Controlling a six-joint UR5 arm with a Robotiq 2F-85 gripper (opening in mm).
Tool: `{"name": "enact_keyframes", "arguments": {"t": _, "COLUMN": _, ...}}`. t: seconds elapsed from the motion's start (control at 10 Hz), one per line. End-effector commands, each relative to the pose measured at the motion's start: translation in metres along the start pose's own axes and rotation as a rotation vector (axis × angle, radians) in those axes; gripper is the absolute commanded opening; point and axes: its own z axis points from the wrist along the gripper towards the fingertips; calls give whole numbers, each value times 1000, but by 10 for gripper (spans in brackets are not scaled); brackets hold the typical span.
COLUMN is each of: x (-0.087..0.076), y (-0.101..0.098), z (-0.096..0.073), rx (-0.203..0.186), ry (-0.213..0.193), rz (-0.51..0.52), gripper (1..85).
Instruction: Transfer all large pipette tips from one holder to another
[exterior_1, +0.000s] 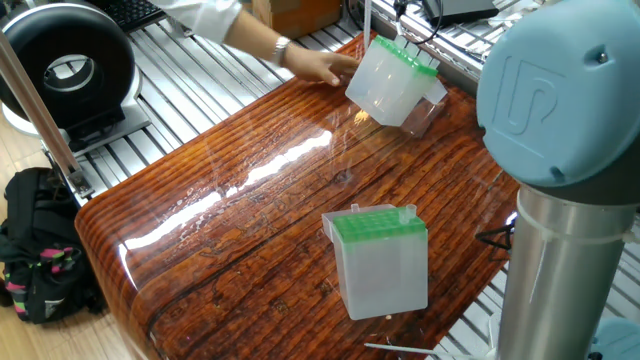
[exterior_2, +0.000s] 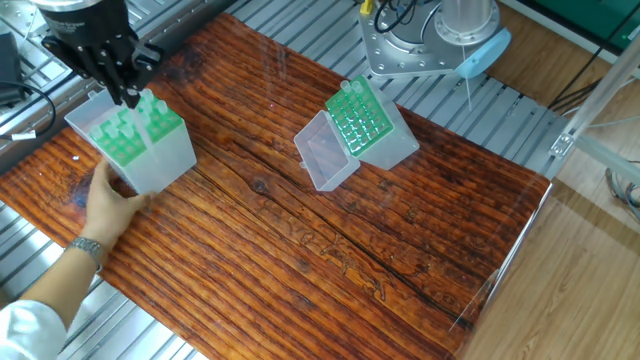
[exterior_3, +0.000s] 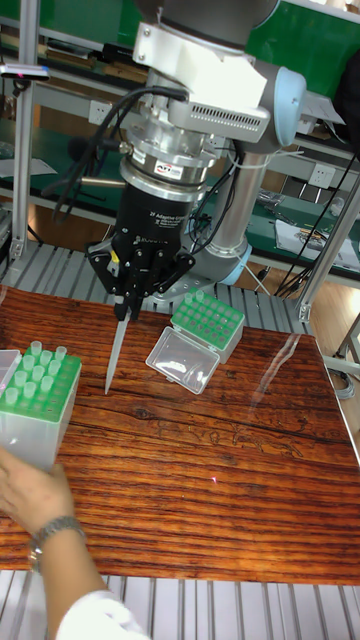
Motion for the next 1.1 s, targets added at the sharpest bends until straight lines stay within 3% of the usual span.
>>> {"name": "enact_keyframes", "arguments": {"t": 0.0, "x": 3, "y": 1, "z": -2, "rx": -2, "ry": 7, "rz": -24, "gripper": 10}}
{"name": "enact_keyframes", "arguments": {"t": 0.2, "x": 17, "y": -3, "z": -4, "rx": 10, "ry": 52, "rz": -72, "gripper": 10}}
{"name": "enact_keyframes", "arguments": {"t": 0.4, "x": 8, "y": 2, "z": -6, "rx": -10, "ry": 5, "rz": -99, "gripper": 17}}
{"name": "enact_keyframes", "arguments": {"t": 0.6, "x": 23, "y": 1, "z": -4, "rx": -23, "ry": 67, "rz": -86, "gripper": 10}}
{"name": "enact_keyframes", "arguments": {"t": 0.8, "x": 30, "y": -20, "z": -1, "rx": 18, "ry": 78, "rz": -67, "gripper": 10}}
{"name": "enact_keyframes", "arguments": {"t": 0.9, "x": 34, "y": -33, "z": -3, "rx": 34, "ry": 62, "rz": -60, "gripper": 10}}
{"name": "enact_keyframes", "arguments": {"t": 1.0, "x": 31, "y": -38, "z": -7, "rx": 10, "ry": 34, "rz": -79, "gripper": 10}}
